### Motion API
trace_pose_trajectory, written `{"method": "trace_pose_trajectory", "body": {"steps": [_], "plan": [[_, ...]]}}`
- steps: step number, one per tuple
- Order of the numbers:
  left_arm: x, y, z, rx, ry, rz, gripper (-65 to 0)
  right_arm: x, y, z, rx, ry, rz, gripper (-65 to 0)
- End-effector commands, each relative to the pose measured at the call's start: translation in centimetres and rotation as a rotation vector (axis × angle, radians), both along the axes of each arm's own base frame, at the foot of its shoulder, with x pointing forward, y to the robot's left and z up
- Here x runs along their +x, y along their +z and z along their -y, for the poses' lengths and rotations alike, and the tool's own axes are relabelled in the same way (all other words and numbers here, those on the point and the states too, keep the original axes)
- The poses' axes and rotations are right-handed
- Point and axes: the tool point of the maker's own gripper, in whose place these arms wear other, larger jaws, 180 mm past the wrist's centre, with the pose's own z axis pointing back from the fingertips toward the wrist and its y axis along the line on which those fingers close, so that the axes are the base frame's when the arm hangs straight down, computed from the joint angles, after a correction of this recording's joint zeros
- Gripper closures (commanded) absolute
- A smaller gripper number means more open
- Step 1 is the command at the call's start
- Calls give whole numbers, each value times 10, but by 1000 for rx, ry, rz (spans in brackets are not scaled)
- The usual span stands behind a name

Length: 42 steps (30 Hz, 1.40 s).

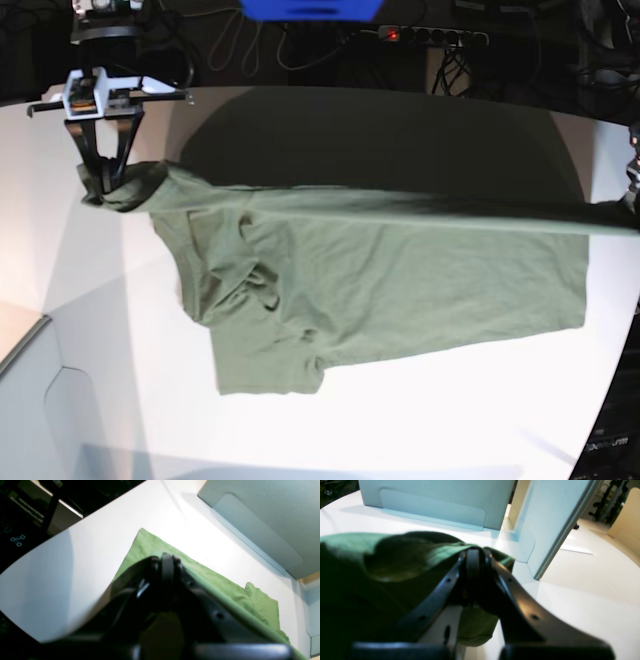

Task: Layout the t-shirt on the table in an organized manner, then fold the t-shirt properly
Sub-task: 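Lay the green t-shirt flat on the table and release both grippers, then move both grippers down onto the shirt's hem corners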

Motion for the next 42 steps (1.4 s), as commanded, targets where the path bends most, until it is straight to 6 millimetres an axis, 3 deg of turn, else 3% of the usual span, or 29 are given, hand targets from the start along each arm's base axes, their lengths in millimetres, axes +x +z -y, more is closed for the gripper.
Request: {"method": "trace_pose_trajectory", "body": {"steps": [1,7,19,24,29,32,35,37,40,42], "plan": [[2,15,-3,19,4,46,-2,-3,11,2,-6,-7,43,0],[-6,1,-3,-11,30,21,-2,-9,-1,4,-4,-10,4,0],[-34,-87,3,-140,78,-170,-2,-45,-101,13,22,-47,-272,0],[-52,-104,6,-181,118,-206,-5,-57,-113,16,14,-43,-324,0],[-65,-108,13,-188,113,-233,-11,-64,-115,19,-1,-31,-347,-6],[-73,-111,14,-189,114,-253,-86,-72,-118,20,-5,-30,-369,-86],[-81,-115,14,-191,117,-274,-242,-76,-118,23,-19,-21,-378,-194],[-85,-116,12,-188,124,-281,-311,-76,-118,25,-23,-25,-376,-258],[-89,-117,11,-192,139,-281,-320,-77,-115,35,-37,-48,-372,-329],[-93,-110,-3,-175,177,-265,-320,-78,-113,44,-51,-71,-369,-354]]}}
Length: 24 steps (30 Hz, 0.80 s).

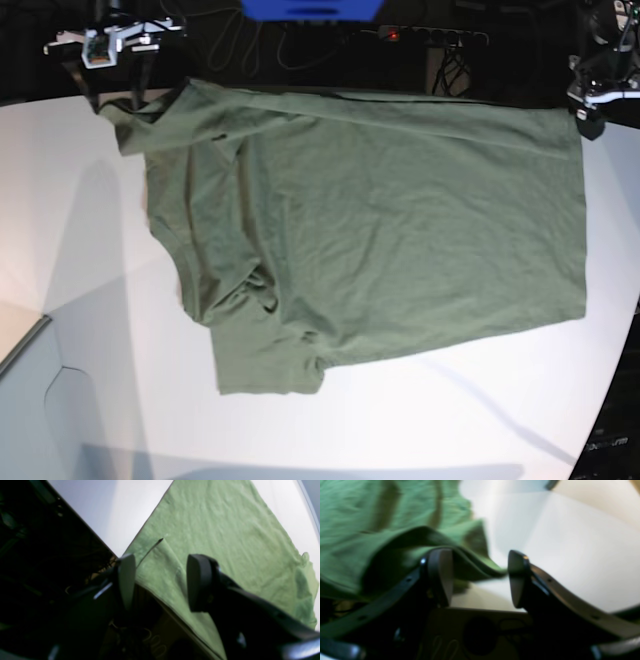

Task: Layout the t-shirt on the table in an organized manner, then fold the t-shirt properly
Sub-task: 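Move both grippers down onto the shirt's hem corners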

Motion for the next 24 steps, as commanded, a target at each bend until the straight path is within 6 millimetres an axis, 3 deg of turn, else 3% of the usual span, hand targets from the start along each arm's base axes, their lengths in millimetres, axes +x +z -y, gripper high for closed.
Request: {"method": "trace_pose_trajectory", "body": {"steps": [1,3,9,12,14,17,24], "plan": [[0,16,-16,40,42,46,-320,0,10,5,-19,-6,35,-360],[-4,26,-31,62,95,73,-320,1,12,15,-40,-23,38,-362],[22,63,-58,121,164,207,-324,19,27,42,-93,-76,103,-375],[45,77,-65,124,190,282,-324,37,34,41,-92,-73,151,-394],[54,73,-69,125,201,290,-324,52,40,37,-82,-62,190,-394],[74,68,-75,165,208,281,-325,86,43,15,17,5,224,-393],[124,37,-62,174,132,179,-325,185,36,-46,234,137,112,-389]]}}
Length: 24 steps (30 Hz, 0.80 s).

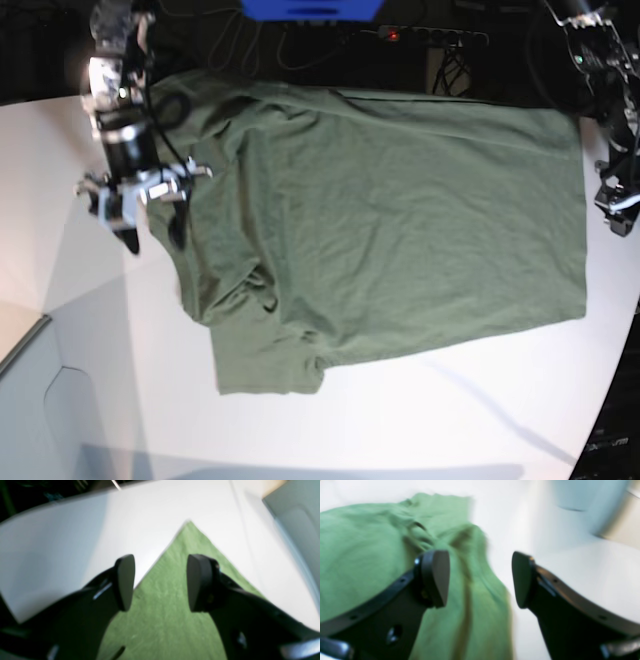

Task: Layout the t-shirt on the table in an organized manner, then fold the t-shirt properly
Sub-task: 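Move both grippers down onto the shirt's hem corners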

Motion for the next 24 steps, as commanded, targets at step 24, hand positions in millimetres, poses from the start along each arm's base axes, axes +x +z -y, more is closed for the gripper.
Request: {"method": "trace_pose_trajectory", "body": {"steps": [24], "plan": [[54,-46,3,-87,-32,-169,-464,200,-33,-21,230,76,-220,-389]]}}
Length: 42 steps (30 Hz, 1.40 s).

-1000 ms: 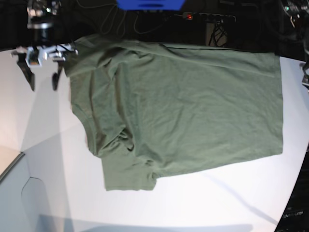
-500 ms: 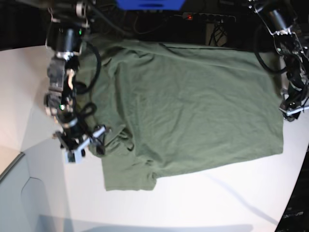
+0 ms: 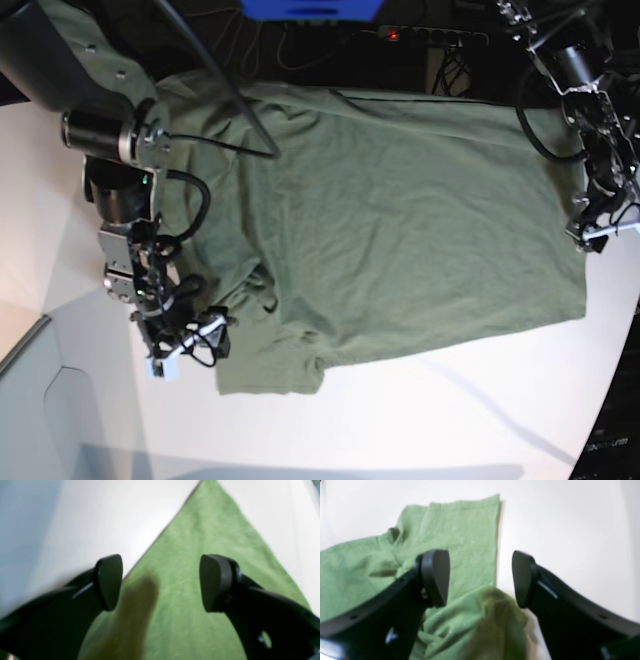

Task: Layout the t-shirt on the table in an organized manner, then fold the t-shirt properly
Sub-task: 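Move both grippers down onto the shirt's hem corners, then grasp the hem corners and tug them to straighten the shirt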

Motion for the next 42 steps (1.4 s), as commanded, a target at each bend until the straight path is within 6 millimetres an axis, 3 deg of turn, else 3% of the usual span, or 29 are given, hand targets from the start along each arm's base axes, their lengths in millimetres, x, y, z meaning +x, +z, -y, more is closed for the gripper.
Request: {"method": "trace_pose_trajectory", "body": {"steps": [1,5,13,16,20,22,27,35,38,42], "plan": [[12,13,-5,34,-13,34,-464,17,22,6,7,-13,70,-389],[16,-11,20,16,-99,-38,-464,13,14,7,15,-26,60,-388],[9,-29,21,11,-78,-57,-464,-11,-26,22,-23,-99,-51,-375],[14,-31,23,-4,-74,-58,-464,-20,-35,24,-25,-102,-67,-294],[24,-30,25,-16,-74,-48,-464,-24,-38,28,-34,-107,-75,-99],[35,-24,30,-13,-92,-35,-464,-28,-41,43,-55,-122,-82,0],[65,-11,51,10,-178,-8,-464,-33,-40,77,-97,-156,-86,0],[90,2,74,20,-246,21,-464,-54,-48,121,-152,-199,-118,0],[98,6,79,22,-260,30,-464,-66,-57,126,-164,-199,-138,0],[98,3,86,26,-284,19,-465,-72,-51,132,-203,-193,-106,0]]}}
